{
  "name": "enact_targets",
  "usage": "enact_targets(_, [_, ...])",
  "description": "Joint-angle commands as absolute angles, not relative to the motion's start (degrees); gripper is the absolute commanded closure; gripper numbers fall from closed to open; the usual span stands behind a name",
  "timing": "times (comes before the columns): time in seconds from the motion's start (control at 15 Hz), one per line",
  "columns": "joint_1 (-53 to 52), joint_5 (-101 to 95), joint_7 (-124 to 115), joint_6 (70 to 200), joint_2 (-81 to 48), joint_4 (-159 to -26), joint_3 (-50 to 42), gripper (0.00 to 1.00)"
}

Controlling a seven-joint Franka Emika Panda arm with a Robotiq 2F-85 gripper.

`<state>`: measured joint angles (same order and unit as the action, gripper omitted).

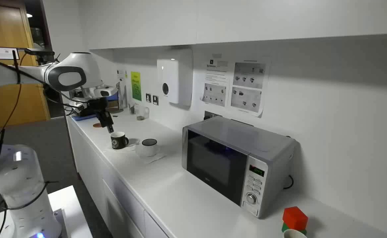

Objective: Take the two cups off the paper towels, the stack the paper towels on the counter

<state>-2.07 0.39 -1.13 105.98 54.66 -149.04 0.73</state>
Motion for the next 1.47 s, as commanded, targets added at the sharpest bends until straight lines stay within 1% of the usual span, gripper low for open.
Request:
enact_targets(0.0, [-1.8, 0.6, -0.9, 105.9, 54.6, -149.0, 0.9, 0.0])
enact_targets(0.4, [-1.5, 0.5, -2.1, 106.7, 54.7, -149.1, 1.7, 0.0])
enact_targets(0.8, [0.7, 6.9, -21.1, 113.2, 54.8, -147.8, 8.3, 0.0])
enact_targets(1.0, [-0.6, 7.1, -22.5, 117.5, 53.2, -146.7, 11.4, 0.0])
enact_targets(1.4, [-3.8, 5.9, -22.4, 119.5, 46.9, -142.1, 19.9, 0.0])
